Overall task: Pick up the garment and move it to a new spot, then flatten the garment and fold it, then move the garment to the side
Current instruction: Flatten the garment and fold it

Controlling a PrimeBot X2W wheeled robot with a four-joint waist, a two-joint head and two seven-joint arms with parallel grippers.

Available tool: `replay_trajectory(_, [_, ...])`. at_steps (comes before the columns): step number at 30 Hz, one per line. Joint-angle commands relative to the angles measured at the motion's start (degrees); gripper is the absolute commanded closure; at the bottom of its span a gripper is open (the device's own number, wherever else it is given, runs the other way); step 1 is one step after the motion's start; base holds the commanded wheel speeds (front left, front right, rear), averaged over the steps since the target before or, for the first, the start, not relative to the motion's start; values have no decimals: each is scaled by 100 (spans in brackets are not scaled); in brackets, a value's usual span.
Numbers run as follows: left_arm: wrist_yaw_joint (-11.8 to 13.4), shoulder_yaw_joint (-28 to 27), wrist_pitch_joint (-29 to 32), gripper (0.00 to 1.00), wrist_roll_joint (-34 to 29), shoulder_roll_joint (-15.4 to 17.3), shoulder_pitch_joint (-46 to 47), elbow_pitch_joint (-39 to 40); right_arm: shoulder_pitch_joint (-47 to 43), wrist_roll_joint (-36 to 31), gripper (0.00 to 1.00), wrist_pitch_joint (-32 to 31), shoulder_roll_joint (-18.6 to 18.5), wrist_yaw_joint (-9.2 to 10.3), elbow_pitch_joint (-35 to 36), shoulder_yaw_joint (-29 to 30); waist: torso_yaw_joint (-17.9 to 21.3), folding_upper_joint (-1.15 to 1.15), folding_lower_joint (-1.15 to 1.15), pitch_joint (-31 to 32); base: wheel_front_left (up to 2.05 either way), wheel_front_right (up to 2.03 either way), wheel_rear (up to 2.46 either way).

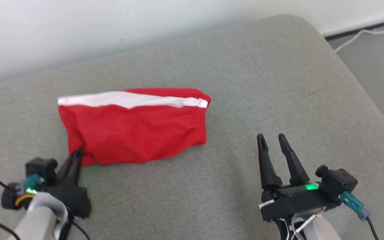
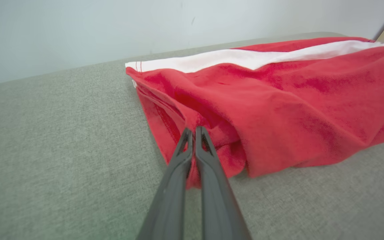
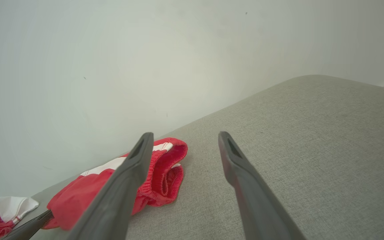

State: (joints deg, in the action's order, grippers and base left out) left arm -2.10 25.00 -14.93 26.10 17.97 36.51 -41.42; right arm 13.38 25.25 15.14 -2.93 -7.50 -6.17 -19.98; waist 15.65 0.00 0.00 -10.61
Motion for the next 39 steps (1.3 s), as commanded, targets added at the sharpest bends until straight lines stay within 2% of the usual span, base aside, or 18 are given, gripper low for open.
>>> replay_trajectory(1, [25,-33,-16,100,6,-12,-148,57,-74,45,0,16,-16,0,0,6,-156,0,0,191,0,0,0])
replay_trajectory(13, [214,-184,-16,100,48,-398,-1245,965,-349,55,0,16,-124,1,27,107,-535,0,0,552,0,0,0])
replay_trajectory(21, [314,-281,-16,100,-16,-417,-1585,1133,-408,97,0,16,-193,1,-37,83,-553,0,0,609,0,0,0])
replay_trajectory(22, [338,-303,-16,72,-66,-402,-1593,1165,-404,103,0,16,-197,1,-48,75,-549,0,0,612,0,0,0])
replay_trajectory(23, [372,-346,-16,11,-82,-421,-1608,1207,-401,103,0,16,-202,1,-56,71,-551,0,0,613,0,0,0])
replay_trajectory(24, [361,-371,-16,0,-106,-435,-1640,1230,-398,101,0,16,-209,1,-64,69,-556,0,0,615,0,0,0])
replay_trajectory(34, [548,-864,-16,0,-590,-550,-2000,1980,-400,3,0,16,-267,1,-97,85,-736,0,0,683,0,0,0])
replay_trajectory(39, [725,-1273,-17,0,-973,-635,-2341,2634,-431,-150,0,16,-271,1,-78,129,-874,0,0,764,0,0,0])
